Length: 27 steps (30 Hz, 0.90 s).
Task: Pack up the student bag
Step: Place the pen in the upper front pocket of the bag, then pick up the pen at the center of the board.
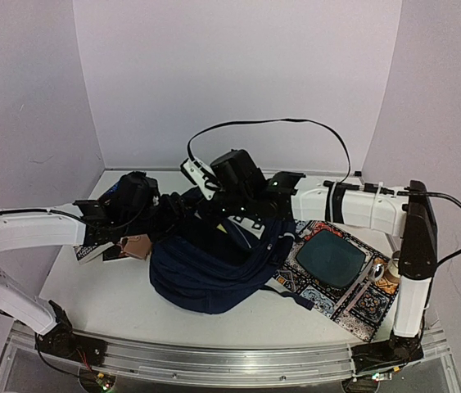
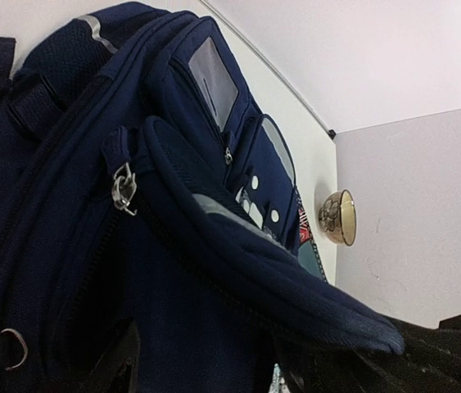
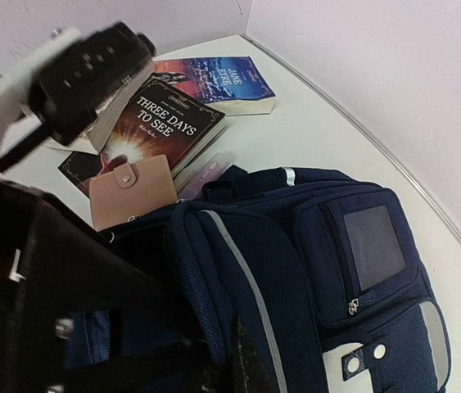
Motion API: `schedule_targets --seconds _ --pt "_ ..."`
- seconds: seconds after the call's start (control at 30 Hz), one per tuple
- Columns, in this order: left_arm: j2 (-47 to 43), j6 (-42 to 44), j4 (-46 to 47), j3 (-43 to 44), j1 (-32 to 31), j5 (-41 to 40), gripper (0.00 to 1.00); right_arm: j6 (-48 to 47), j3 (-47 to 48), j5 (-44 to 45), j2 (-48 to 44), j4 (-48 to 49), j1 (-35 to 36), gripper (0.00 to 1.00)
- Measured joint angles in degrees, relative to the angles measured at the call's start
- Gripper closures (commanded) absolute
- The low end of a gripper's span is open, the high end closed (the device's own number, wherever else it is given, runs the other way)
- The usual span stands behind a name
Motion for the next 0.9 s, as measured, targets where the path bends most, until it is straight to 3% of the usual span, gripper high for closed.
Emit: schedule_targets --seconds 0.17,0.33,0.63,0.9 --pt "-7.6 5.2 -8.0 -1.1 -0.1 -4.6 0.26 -0.4 -1.1 2.0 0.0 1.0 0.0 1.0" --pt "-11.0 9.4 -15.3 -1.7 1.2 -7.8 0.3 -0.6 -2.2 2.9 0.0 1.8 0.1 1.0" --pt "0.0 17.6 -22.2 -1.7 10.3 -6.0 0.35 -0.6 -3.1 3.9 -0.1 2.5 0.2 1.0" --pt "8.5 22.9 -22.5 2.2 12.4 -3.1 0.54 -0.6 -3.1 3.7 -0.2 2.4 0.1 1.0"
